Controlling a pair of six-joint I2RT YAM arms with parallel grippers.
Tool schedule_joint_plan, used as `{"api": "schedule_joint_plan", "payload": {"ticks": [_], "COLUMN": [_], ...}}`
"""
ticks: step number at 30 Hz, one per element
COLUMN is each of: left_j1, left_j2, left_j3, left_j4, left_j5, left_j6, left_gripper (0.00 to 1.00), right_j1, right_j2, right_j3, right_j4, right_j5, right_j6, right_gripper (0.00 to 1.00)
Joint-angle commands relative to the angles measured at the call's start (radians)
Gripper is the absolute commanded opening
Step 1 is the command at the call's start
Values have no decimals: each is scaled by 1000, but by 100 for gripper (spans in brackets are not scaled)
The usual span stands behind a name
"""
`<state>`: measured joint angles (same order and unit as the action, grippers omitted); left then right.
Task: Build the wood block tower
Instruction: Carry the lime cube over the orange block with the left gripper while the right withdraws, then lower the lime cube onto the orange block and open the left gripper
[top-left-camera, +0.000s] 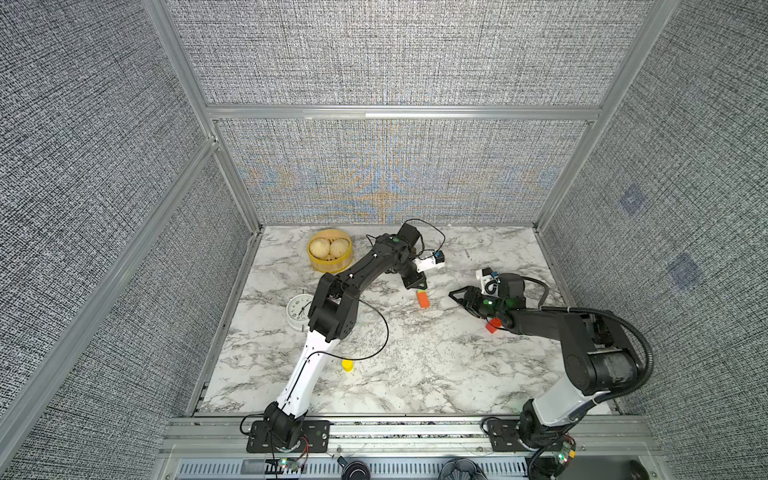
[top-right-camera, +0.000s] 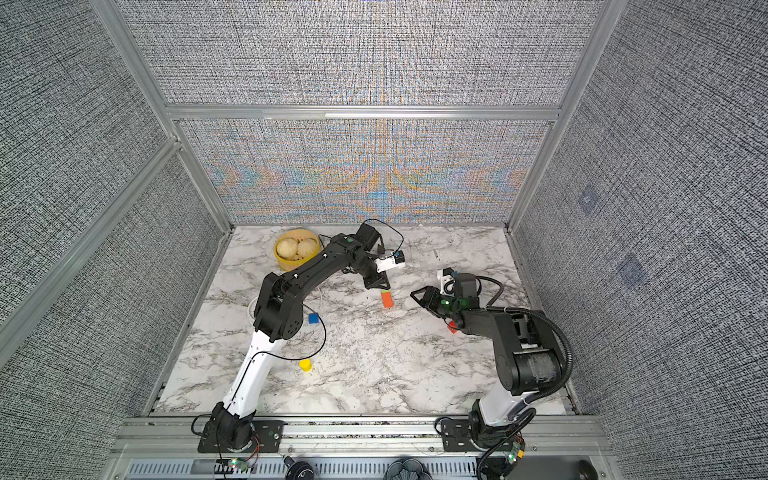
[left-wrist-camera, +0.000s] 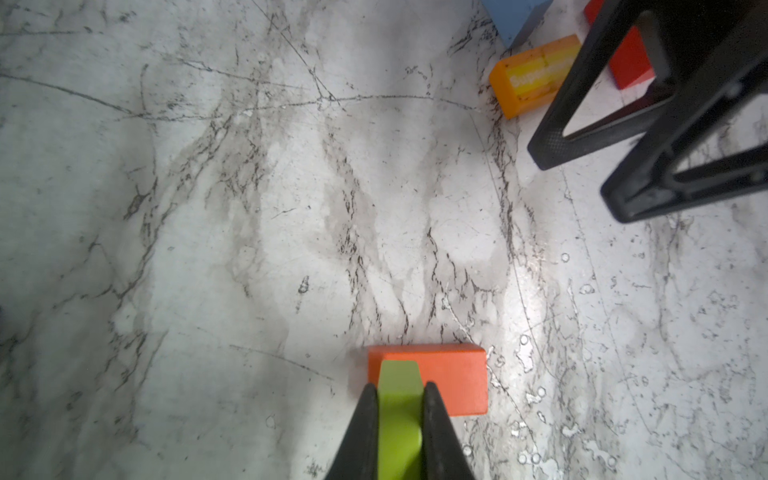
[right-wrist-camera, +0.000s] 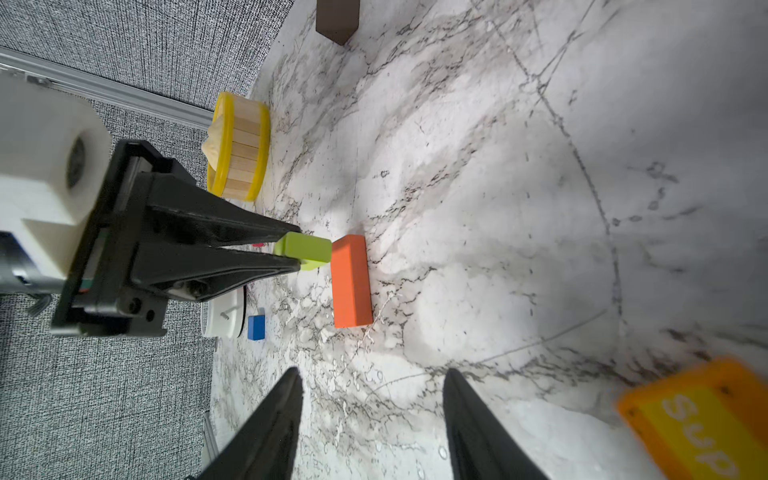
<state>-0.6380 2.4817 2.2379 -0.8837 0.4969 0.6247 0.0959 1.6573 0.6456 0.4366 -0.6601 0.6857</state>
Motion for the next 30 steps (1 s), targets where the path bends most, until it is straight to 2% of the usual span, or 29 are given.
{"api": "schedule_joint_plan", "payload": {"ticks": [1,21,30], "left_j1": [1,-8,-9], "left_j2": [9,1,4], "left_j3": [6,-16,-20], "left_j4": [8,31,29], "left_j5": [9,-23,-38], "left_j6": [18,35,40], "left_gripper": [6,8,14], "right_j1": [0,-1,-2], "right_j2": [14,59,51], "right_j3": [5,-3,-6], "right_j4": [50,108,114], "right_j5": [-24,-36,-39], "right_j6": [19,42,44], "right_gripper": [56,56,56]}}
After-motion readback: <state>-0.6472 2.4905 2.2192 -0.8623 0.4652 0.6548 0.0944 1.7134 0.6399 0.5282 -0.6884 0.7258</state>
